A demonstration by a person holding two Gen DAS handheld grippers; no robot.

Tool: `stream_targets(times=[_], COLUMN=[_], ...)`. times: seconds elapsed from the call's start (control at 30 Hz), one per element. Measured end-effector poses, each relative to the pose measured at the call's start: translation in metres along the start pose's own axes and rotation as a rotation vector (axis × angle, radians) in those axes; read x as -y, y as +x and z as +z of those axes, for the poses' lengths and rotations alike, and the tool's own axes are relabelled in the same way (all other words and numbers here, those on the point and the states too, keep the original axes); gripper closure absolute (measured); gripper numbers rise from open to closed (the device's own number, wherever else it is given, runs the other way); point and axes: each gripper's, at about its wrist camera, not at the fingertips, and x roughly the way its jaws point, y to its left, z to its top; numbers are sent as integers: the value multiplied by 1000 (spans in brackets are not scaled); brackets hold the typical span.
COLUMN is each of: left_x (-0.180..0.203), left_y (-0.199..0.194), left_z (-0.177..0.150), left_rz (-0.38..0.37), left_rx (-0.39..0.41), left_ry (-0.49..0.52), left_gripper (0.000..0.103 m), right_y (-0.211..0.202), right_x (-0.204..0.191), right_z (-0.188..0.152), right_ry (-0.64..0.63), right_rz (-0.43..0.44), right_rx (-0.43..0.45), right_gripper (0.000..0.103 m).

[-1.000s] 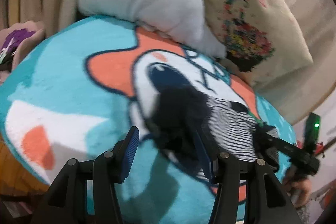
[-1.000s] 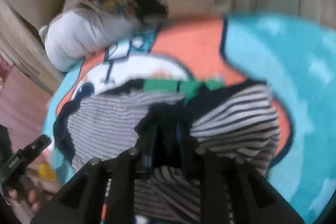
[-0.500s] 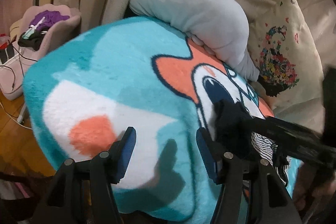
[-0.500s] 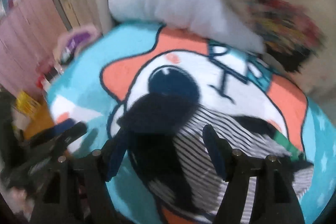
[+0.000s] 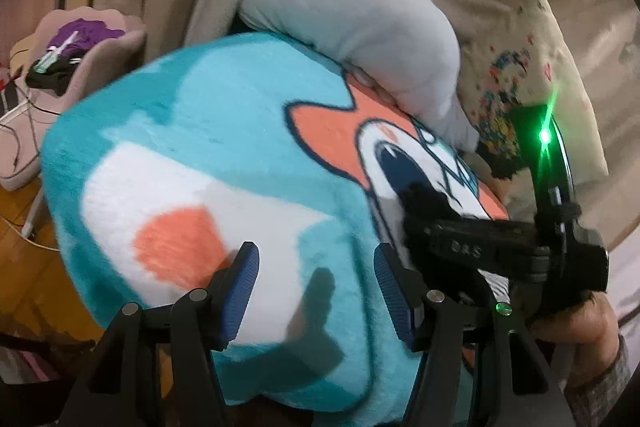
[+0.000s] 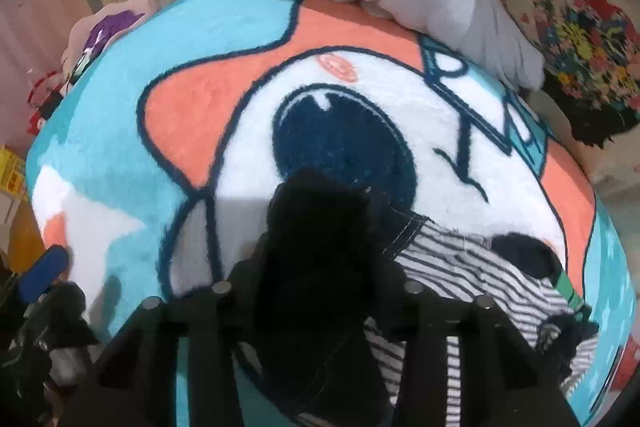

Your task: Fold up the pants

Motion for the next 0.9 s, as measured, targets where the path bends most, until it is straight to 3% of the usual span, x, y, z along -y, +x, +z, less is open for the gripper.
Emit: stream_targets(times=[0.13,0.23,0.3,0.43,0.47,0.5,0.57,0.67,0.9], left_x=[27,53,71,110,118,127,148,182,262], left_y=[10,20,30,49,53,55,57,55,75], left_z=[-10,-17,-22,-29,-29,-29,-30,-33,-59], left_rz=[-33,-67,-96,-101,-107,-110,-126,-151,-236], left_rx=[-37,-48,-50,-40,-50,-59,-76,-69,-150], left_ry=[64,130,178,275,292,306,348,408,535], left_gripper=[40,39,31,30,34,49,65,65,65], right_y=[-12,-29,-38,-58,-64,-68,-75,-89,-106], right_x=[18,49,63,84,92,100,118,150,250], right_z=[2,-1,-4,-14,-18,-20,-27,-44,-108], right_ry=[40,147,184,224,237,248,283,347,567], right_rz=[93,210,249,299,315,328,355,388,431], right_rx=[29,80,111,174,194,208,236,284,357], right_gripper=[80,81,81,81,81,81,81,81,81])
